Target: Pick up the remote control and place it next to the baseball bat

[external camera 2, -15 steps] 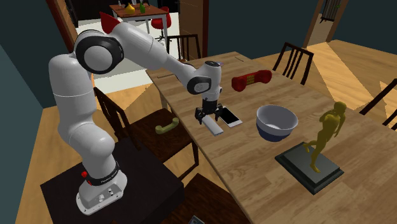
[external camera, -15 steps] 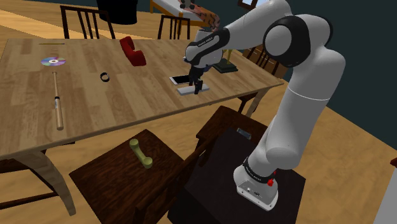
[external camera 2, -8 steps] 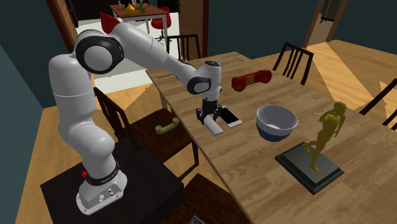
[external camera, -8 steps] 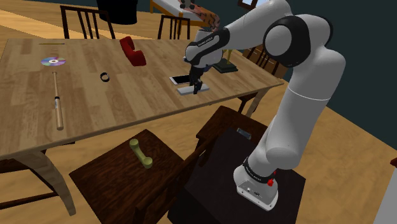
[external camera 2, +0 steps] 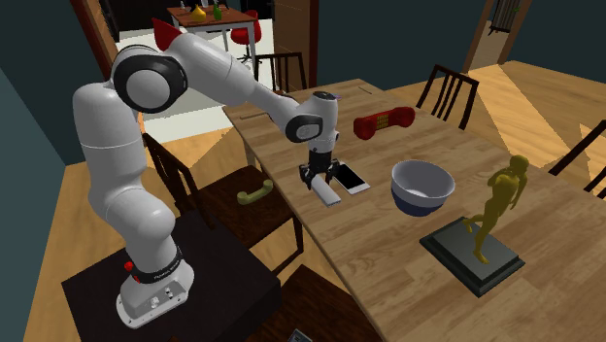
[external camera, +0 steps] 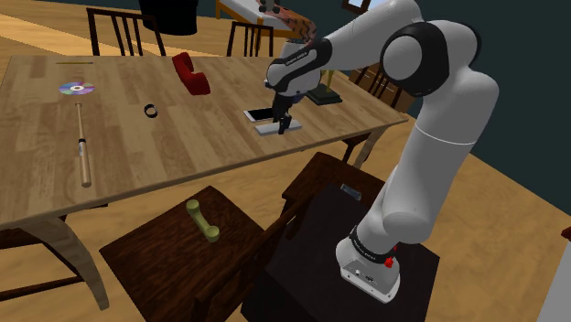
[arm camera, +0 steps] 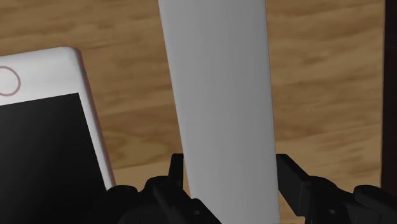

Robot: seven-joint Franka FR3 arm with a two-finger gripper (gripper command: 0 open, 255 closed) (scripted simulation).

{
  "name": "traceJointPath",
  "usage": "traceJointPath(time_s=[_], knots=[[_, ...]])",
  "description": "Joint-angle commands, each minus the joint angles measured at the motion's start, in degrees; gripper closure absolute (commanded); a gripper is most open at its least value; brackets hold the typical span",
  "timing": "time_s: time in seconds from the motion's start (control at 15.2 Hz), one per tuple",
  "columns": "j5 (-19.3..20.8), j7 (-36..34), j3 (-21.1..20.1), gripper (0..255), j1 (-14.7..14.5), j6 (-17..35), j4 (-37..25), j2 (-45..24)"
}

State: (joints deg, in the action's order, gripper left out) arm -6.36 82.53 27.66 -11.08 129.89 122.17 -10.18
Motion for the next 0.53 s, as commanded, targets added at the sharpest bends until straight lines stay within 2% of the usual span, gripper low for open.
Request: traceJointPath(time_s=[0.0,0.46], knots=[[0.6,-0.5,0.1,255,-0.2,-1.3,-0.5,0.9],[2.7,-1.9,0.5,255,-0.6,-6.2,-2.7,4.0]])
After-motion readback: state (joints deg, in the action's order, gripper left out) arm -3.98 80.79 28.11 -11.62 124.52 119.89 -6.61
